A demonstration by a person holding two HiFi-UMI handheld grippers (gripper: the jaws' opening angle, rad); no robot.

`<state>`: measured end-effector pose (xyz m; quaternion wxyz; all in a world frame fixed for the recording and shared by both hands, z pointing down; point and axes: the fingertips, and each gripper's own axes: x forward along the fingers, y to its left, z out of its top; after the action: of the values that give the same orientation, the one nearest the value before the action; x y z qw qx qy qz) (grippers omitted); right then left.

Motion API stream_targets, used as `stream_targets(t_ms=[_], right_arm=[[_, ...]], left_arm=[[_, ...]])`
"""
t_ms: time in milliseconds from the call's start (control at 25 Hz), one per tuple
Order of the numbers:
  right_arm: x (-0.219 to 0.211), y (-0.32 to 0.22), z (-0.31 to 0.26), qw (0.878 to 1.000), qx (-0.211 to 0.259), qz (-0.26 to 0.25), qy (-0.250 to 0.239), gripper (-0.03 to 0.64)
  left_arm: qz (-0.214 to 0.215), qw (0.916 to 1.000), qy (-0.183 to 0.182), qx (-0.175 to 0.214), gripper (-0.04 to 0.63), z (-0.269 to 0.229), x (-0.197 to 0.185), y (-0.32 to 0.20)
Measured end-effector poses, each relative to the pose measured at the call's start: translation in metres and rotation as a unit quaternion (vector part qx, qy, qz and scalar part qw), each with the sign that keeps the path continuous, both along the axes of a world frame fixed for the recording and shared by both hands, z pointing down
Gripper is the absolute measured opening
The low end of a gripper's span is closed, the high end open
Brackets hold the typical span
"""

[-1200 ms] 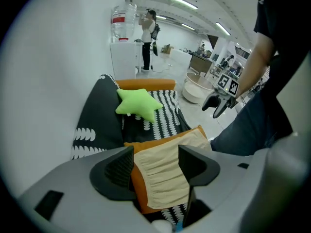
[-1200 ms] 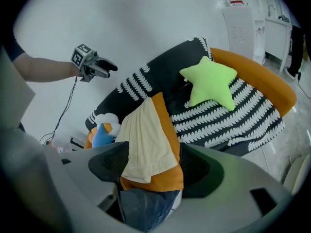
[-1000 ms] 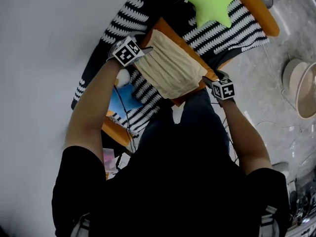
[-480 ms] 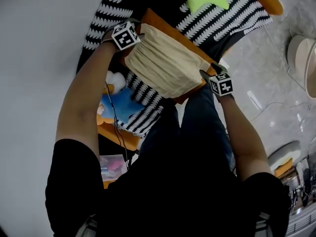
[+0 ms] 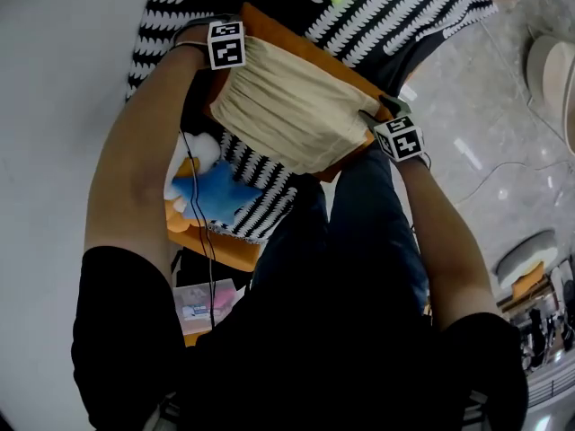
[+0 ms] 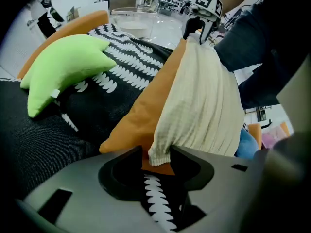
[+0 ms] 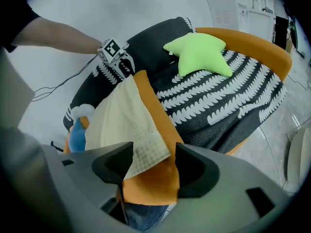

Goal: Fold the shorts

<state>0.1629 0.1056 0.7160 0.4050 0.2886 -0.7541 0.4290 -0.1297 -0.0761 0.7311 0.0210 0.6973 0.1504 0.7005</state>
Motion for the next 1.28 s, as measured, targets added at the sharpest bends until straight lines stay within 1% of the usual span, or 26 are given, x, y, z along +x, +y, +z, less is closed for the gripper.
stream_targets(t_ms=[40, 160, 280, 440, 480, 520, 680, 720, 920, 1000, 1160, 1280], right_arm=[[0.001, 0.000, 0.002, 1.000, -0.002, -0.003, -0.001, 0.279], [0.003, 0.000, 0.005, 1.000, -0.009, -0.002, -0.005, 0.265], [0.004, 0.003, 0.008, 1.000, -0.017, 0.005, -0.008, 0.250], [0.000, 0.001, 0.008, 1.000, -0.015, -0.002, -0.011, 0.213], [-0.001, -0.001, 0.006, 1.000, -0.010, -0.008, -0.010, 0.194], [-0.002, -0.003, 0.004, 1.000, -0.005, -0.012, -0.010, 0.160], [0.001, -0.013, -0.005, 1.000, 0.015, -0.017, 0.001, 0.034], [0.005, -0.018, -0.007, 1.000, 0.020, -0.010, 0.004, 0.021], [0.035, -0.050, -0.017, 0.998, 0.048, 0.043, 0.016, 0.017], [0.046, -0.064, -0.026, 0.996, 0.064, 0.055, 0.024, 0.017], [0.057, -0.085, -0.059, 0.992, 0.111, 0.055, 0.038, 0.017], [0.053, -0.086, -0.080, 0.988, 0.149, 0.031, 0.040, 0.017]], left_arm=[[0.011, 0.9999, -0.004, -0.008, 0.192, 0.002, 0.001, 0.001], [0.036, 0.9989, -0.012, -0.028, 0.135, 0.003, 0.002, 0.006], [0.049, 0.9983, -0.013, -0.030, 0.070, -0.001, 0.002, 0.005], [0.047, 0.9985, -0.009, -0.027, 0.049, -0.009, -0.002, 0.001], [0.048, 0.9985, -0.008, -0.024, 0.048, -0.011, -0.003, 0.000], [0.051, 0.9985, -0.008, -0.020, 0.046, -0.012, -0.004, -0.001], [0.053, 0.9986, -0.002, 0.007, 0.044, -0.018, -0.003, -0.011], [0.052, 0.9985, 0.003, 0.016, 0.044, -0.021, 0.000, -0.015], [0.044, 0.9968, 0.028, 0.061, 0.044, -0.036, 0.017, -0.044], [0.041, 0.9949, 0.040, 0.083, 0.044, -0.044, 0.026, -0.057], [0.058, 0.9876, 0.069, 0.129, 0.044, -0.067, 0.037, -0.070], [0.073, 0.9812, 0.089, 0.155, 0.044, -0.083, 0.032, -0.067]])
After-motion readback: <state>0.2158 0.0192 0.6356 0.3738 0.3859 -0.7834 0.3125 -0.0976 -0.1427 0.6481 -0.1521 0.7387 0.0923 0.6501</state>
